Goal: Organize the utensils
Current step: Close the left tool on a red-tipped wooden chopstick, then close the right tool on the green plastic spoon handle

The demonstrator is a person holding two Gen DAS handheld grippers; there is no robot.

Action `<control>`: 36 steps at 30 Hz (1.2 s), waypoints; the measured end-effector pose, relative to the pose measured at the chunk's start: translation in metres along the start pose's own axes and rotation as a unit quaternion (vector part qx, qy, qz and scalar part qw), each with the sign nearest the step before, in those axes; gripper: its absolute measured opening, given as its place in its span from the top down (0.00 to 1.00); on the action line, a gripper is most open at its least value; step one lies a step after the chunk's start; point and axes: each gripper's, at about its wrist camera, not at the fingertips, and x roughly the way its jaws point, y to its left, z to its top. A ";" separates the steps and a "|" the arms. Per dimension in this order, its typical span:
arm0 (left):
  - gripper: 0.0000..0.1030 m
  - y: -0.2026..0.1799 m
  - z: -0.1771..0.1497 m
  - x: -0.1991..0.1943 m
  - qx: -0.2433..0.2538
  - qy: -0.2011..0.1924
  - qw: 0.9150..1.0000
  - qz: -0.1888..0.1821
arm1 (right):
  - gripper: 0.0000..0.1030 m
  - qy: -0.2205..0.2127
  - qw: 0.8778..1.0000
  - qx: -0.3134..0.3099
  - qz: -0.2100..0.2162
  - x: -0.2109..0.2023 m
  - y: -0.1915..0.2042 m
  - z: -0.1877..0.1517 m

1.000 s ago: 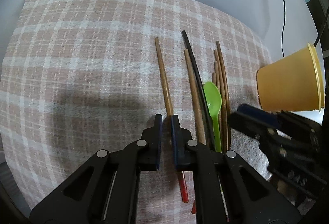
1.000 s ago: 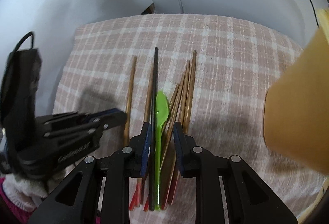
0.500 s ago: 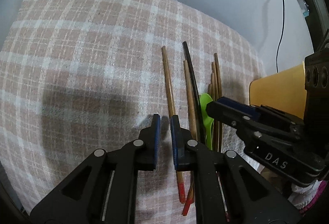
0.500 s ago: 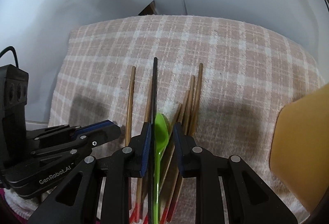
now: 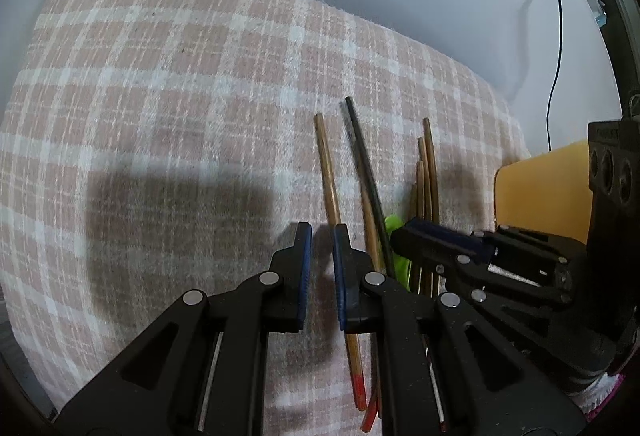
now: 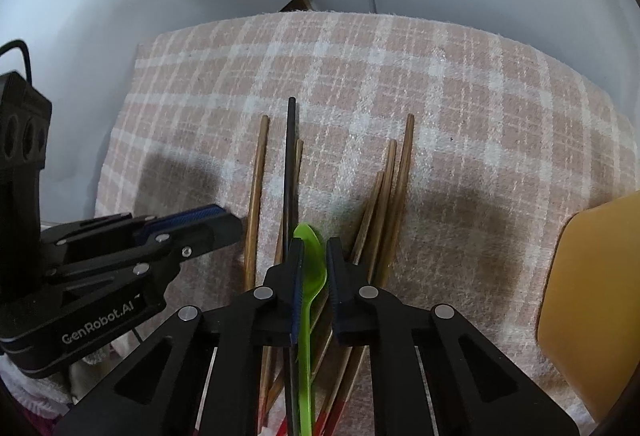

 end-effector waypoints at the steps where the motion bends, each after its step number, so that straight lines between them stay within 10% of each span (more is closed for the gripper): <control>1: 0.92 -0.001 0.003 0.000 0.002 0.001 1.000 0.002 | 0.96 0.002 1.000 -0.003 -0.002 0.001 0.000 0.000; 18: 0.94 -0.059 0.019 0.041 0.040 -0.004 0.998 0.045 | 0.95 0.007 0.999 0.017 0.043 -0.007 -0.012 -0.007; 36: 0.96 -0.040 0.004 0.034 0.031 -0.008 0.999 0.042 | 0.99 0.007 0.998 0.029 0.063 -0.009 -0.014 -0.013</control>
